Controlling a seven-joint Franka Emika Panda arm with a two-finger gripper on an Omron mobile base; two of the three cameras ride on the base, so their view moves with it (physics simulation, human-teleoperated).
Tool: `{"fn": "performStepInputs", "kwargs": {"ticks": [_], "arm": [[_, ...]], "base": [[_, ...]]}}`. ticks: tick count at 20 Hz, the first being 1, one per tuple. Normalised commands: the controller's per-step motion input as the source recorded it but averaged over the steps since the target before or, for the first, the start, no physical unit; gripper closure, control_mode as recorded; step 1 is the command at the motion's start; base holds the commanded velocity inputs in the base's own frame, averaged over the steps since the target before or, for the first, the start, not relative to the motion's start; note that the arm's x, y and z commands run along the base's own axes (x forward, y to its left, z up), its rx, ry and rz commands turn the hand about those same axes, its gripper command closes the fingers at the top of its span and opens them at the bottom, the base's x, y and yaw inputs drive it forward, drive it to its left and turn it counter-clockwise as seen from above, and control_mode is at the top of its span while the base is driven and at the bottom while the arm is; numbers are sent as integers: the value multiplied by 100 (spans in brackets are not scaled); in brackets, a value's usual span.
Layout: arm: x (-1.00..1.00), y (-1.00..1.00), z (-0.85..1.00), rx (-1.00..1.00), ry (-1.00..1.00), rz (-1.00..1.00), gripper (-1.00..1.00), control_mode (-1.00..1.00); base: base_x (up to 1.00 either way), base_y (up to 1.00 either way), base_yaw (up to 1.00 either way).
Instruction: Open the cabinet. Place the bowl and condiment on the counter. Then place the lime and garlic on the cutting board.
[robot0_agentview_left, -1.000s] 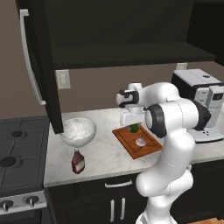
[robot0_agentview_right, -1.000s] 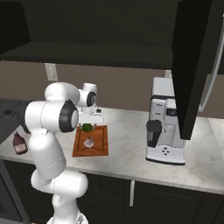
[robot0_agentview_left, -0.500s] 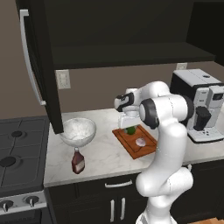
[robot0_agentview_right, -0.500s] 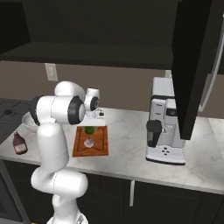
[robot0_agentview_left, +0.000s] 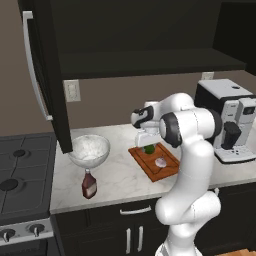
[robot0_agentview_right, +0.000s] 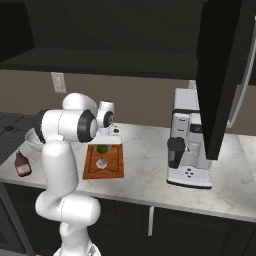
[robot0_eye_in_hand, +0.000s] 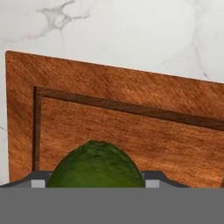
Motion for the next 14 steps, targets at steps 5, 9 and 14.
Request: {"fn": "performStepInputs", "kwargs": {"ticks": [5,9,14], "arm": [[-4,-12,-21,0,-8,-5,100,-100],[-12,-19,-14,0,-10,-7,100,-100],[-21,-31,-14,0,-10,-9,100,-100]], "base": [[0,0,0],[0,0,0],[0,0,0]]}}
